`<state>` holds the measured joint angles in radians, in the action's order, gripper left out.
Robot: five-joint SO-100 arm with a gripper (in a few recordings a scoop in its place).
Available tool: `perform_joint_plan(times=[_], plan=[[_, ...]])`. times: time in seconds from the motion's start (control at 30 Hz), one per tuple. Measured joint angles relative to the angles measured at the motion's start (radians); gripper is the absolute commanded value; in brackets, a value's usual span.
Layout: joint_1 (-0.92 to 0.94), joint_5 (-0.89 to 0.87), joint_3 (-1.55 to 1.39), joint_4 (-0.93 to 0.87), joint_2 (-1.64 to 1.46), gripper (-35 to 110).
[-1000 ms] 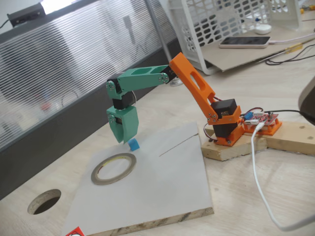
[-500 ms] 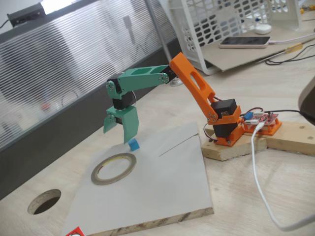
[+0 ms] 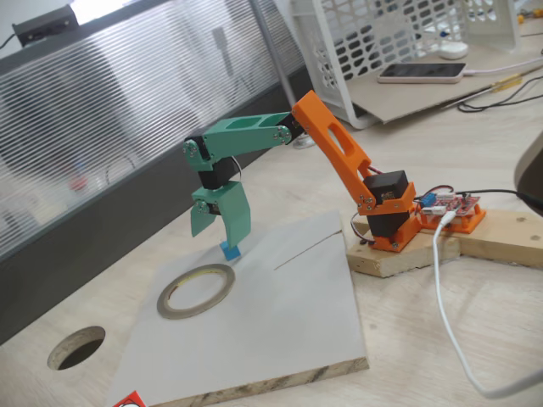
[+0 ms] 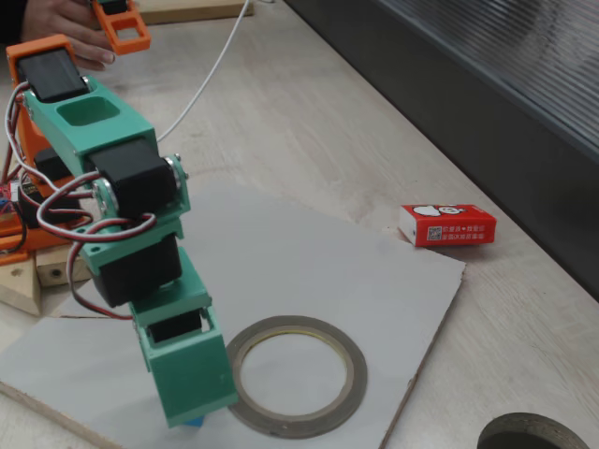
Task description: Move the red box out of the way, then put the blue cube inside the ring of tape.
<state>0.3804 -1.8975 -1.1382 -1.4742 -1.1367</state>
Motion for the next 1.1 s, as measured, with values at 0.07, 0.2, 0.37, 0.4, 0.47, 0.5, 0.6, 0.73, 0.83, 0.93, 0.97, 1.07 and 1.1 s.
perform_joint_plan(times=[0.07, 0.2, 0.37, 0.4, 0.47, 0.5, 0.6, 0.73, 0.83, 0.93, 0.97, 1.07, 1.1], plan=[[0.000, 0.000, 0.000, 0.000, 0.000, 66], [0.000, 0.000, -0.003, 0.000, 0.000, 66], [0.000, 0.000, -0.005, -0.015, 0.000, 66], [0.000, 0.000, -0.005, -0.017, 0.000, 66], [0.000, 0.000, -0.005, -0.017, 0.000, 66], [0.000, 0.000, -0.005, -0.017, 0.000, 66], [0.000, 0.000, -0.003, -0.017, 0.000, 66], [0.000, 0.000, -0.005, -0.017, 0.000, 66], [0.000, 0.000, -0.005, -0.017, 0.000, 66], [0.000, 0.000, -0.005, -0.017, 0.000, 66], [0.000, 0.000, -0.005, -0.017, 0.000, 66], [0.000, 0.000, -0.005, -0.017, 0.000, 66], [0.000, 0.000, -0.005, -0.017, 0.005, 66]])
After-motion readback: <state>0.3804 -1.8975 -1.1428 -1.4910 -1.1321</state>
